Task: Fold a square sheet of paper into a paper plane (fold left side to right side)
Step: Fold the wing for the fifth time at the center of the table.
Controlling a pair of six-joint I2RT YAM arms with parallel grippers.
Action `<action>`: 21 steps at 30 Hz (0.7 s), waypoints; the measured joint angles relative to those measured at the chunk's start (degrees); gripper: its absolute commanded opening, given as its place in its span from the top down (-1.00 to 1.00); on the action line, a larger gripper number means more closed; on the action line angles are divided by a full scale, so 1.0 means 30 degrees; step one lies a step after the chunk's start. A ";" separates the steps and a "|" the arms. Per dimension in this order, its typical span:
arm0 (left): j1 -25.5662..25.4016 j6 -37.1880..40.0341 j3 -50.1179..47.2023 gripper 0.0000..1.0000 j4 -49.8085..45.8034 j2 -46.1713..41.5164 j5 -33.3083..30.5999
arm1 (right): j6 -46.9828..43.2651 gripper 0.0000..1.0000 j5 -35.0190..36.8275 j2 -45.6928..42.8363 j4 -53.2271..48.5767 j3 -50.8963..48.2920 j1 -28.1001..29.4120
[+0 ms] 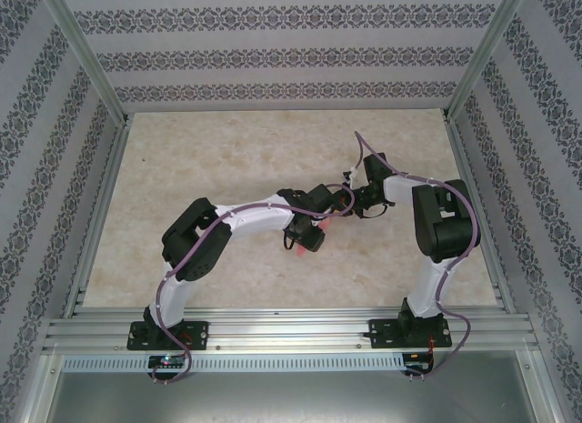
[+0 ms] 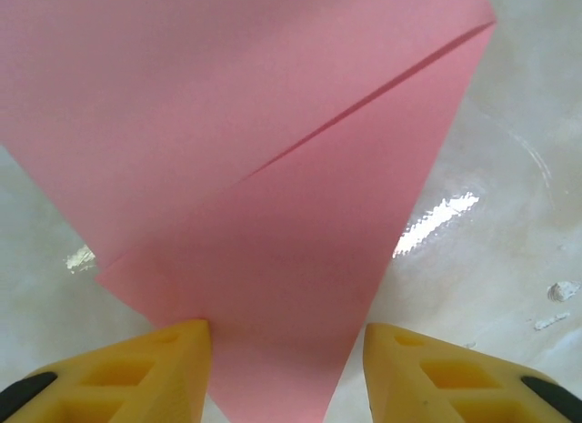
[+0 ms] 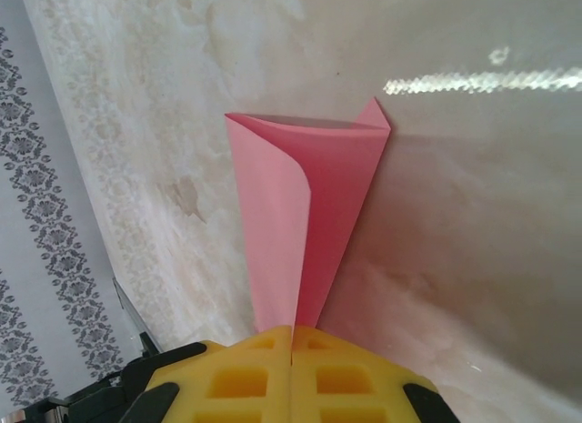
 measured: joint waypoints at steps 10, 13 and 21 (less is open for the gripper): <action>0.0007 0.0007 -0.0481 0.17 0.0335 -0.0175 0.0146 | -0.0510 0.34 0.0503 -0.1545 -0.0627 -0.0546 -0.1384; 0.0117 -0.0007 -0.0852 0.21 0.0685 -0.0386 0.0503 | -0.0517 0.32 0.0743 -0.2484 -0.0707 -0.0969 -0.1574; 0.0933 -0.0284 -0.2535 0.32 0.2208 -0.1443 0.2025 | -0.0525 0.38 0.1035 -0.3708 -0.0867 -0.2987 -0.1515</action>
